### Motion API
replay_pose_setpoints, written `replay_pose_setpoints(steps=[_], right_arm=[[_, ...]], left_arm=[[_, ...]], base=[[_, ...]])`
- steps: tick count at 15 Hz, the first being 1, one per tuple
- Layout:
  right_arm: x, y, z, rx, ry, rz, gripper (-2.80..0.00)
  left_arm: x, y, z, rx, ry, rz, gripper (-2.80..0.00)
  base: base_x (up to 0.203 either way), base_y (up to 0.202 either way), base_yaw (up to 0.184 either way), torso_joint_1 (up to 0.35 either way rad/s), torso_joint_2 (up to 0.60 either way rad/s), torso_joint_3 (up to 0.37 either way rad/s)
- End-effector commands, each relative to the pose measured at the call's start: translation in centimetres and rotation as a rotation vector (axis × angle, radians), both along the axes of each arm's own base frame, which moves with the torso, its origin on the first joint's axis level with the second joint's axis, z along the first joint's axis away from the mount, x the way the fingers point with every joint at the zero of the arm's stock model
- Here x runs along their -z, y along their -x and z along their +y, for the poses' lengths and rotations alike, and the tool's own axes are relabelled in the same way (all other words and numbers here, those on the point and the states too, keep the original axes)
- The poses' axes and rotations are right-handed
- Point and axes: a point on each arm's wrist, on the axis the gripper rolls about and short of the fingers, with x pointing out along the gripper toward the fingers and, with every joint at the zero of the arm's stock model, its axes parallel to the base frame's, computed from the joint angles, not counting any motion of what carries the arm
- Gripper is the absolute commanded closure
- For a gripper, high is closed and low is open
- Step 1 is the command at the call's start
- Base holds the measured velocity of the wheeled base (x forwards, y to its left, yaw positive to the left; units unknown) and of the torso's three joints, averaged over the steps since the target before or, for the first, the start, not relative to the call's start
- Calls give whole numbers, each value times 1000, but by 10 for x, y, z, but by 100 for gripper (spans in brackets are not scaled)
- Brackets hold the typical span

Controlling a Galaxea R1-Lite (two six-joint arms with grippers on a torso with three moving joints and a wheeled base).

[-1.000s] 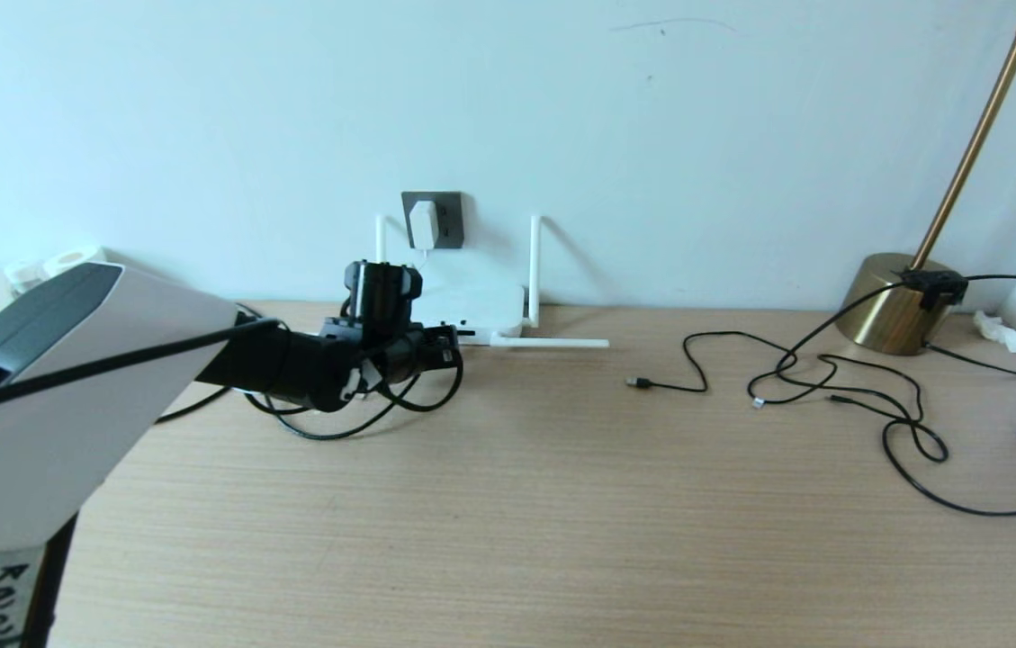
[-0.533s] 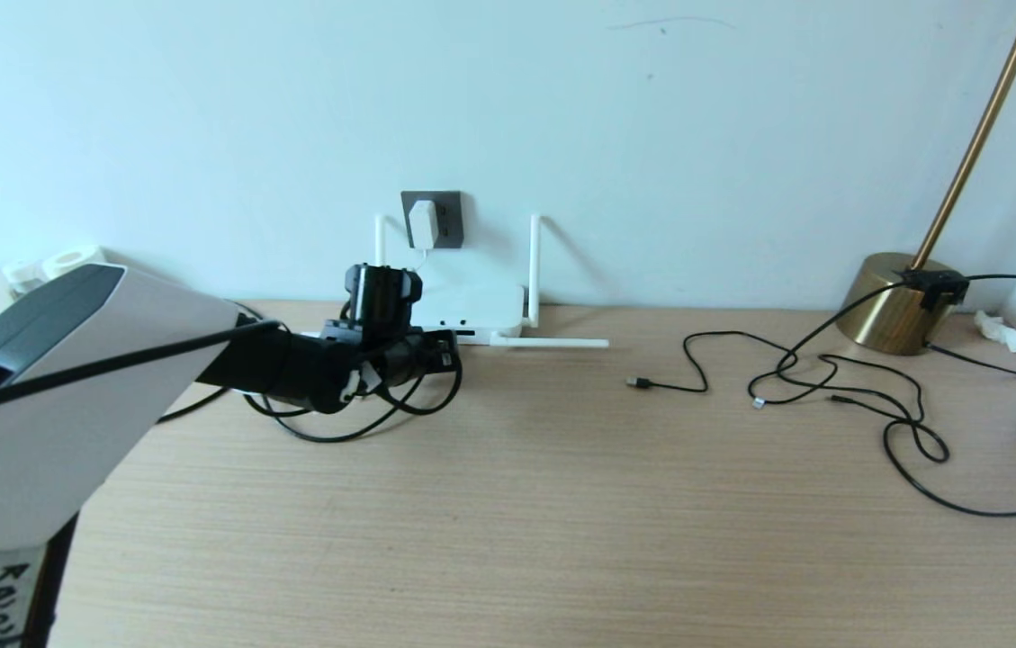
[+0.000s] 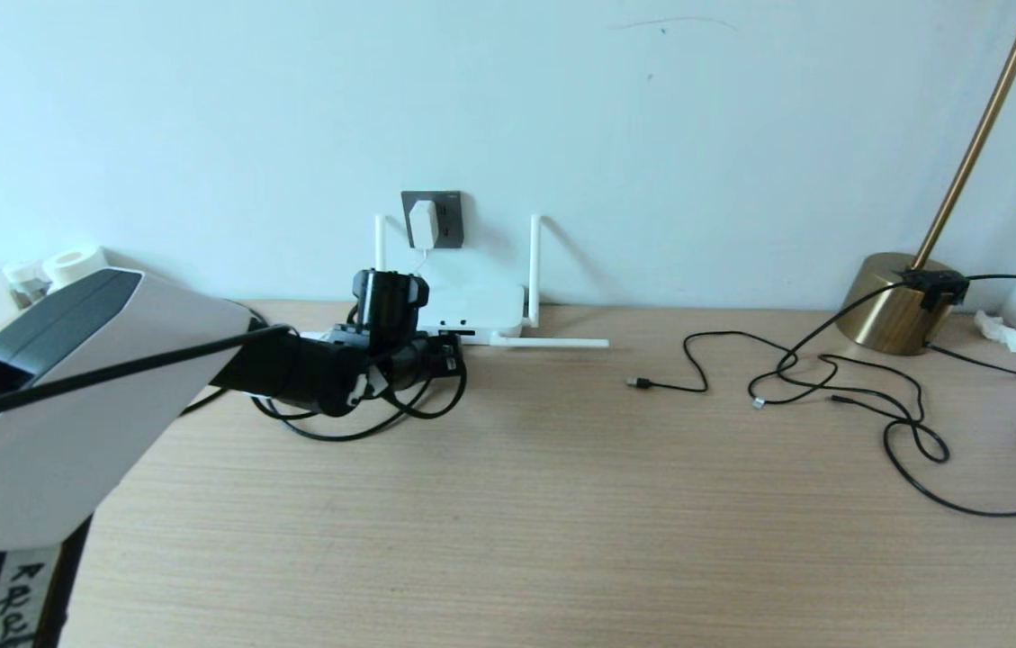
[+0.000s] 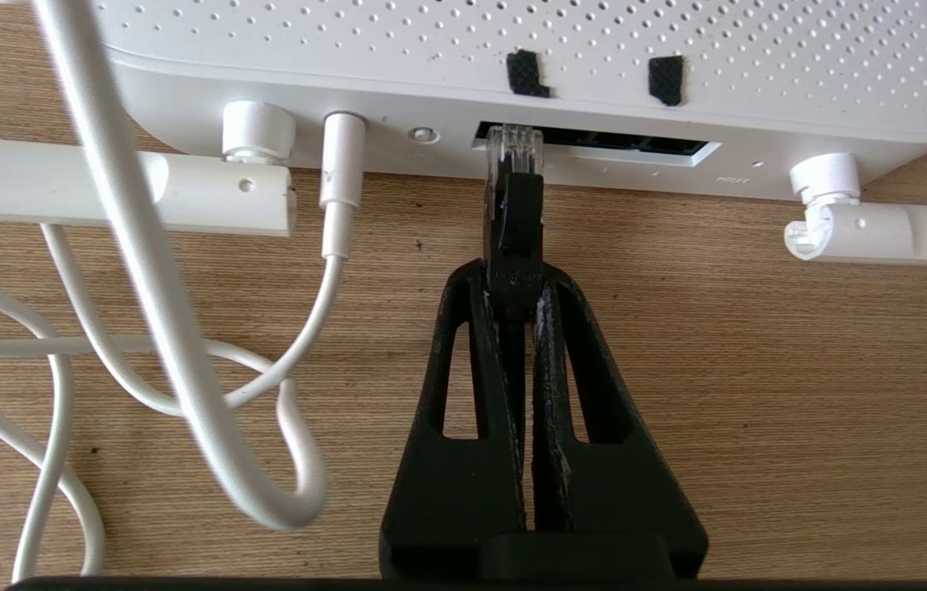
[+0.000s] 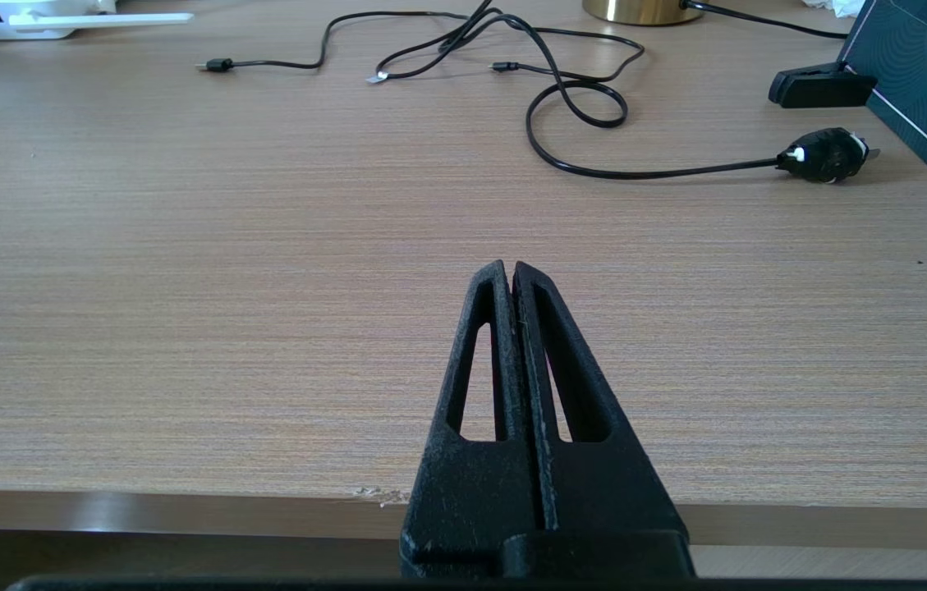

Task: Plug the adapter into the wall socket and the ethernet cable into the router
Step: Plug cable into router interface

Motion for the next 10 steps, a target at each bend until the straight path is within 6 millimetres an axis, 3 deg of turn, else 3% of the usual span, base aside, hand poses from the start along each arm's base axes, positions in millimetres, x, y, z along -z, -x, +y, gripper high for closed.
replay_pose_setpoints(steps=[1,10], right_arm=[[3,-1,0,0,-1,11,0],[3,-1,0,0,-1,11,0]], left_arm=[[-3,3,-5,-5,-2,-12,0],[-8,5,-8,-5,-1,-22,0]], base=[[0,0,0,0,0,0],[0,0,0,0,0,0]])
